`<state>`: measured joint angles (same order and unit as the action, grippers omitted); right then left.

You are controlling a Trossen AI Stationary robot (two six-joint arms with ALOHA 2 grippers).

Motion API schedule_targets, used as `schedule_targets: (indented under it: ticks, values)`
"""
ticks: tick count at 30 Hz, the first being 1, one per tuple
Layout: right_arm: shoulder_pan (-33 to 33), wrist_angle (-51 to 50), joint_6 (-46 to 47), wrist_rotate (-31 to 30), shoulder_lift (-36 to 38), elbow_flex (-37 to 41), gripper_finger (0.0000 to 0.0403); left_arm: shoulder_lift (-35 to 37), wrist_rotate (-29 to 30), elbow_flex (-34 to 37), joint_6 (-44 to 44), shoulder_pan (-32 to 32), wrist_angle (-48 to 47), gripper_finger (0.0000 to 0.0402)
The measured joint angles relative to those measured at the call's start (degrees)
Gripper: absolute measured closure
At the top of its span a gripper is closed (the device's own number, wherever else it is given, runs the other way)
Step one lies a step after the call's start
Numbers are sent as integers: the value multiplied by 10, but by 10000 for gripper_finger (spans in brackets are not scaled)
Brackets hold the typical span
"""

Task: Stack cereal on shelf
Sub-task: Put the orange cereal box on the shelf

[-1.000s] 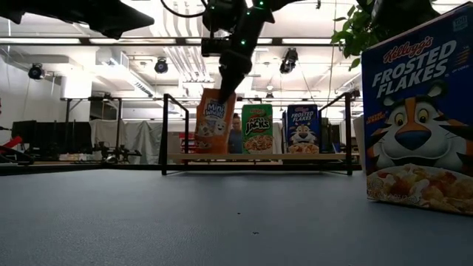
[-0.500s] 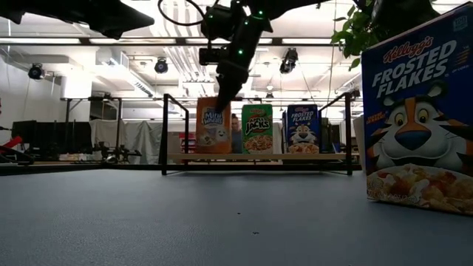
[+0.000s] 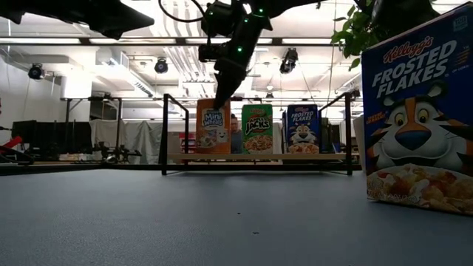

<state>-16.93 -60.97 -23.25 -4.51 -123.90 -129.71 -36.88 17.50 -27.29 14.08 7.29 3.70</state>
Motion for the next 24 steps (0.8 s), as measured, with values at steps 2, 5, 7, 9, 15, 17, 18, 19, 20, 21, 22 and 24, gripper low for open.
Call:
schedule_targets:
  ticks: [2, 5, 7, 9, 15, 17, 18, 19, 20, 21, 22, 24]
  values:
    - [0, 0, 5, 0, 0, 0, 188, 0, 0, 0, 0, 0, 0, 402]
    - [0, -3, 9, 0, 1, -4, 188, 0, 0, 0, 0, 0, 0, 402]
    - [0, -5, 9, 0, 2, -11, 188, -1, 0, 0, 0, 0, 0, 402]
    - [0, -7, 9, 0, 2, -22, 188, -1, 0, 0, 0, 0, 0, 402]
    - [1, -29, 16, 0, 11, -53, 188, -1, 0, 0, 0, 0, 0, 402]
    - [2, -42, 17, 0, 21, -51, 188, -1, 0, 0, 0, 0, -1, 402]
    - [2, -49, 22, 0, 27, -51, 188, -1, 0, 0, 0, 0, -3, 402]
    - [2, -60, 29, -1, 30, -53, 188, -1, 0, 0, 0, 0, -4, 402]
    - [2, -72, 35, -1, 33, -54, 188, -2, 0, 0, 0, 0, -5, 402]
    - [2, -86, 43, -1, 36, -54, 190, -1, 0, 0, 0, 0, -6, 402]
    - [2, -101, 47, -5, 37, -54, 194, -2, 0, 0, 0, 0, -7, 402]
    - [0, -128, 57, -17, 37, -53, 209, -2, 0, 0, 0, 0, -8, 402]
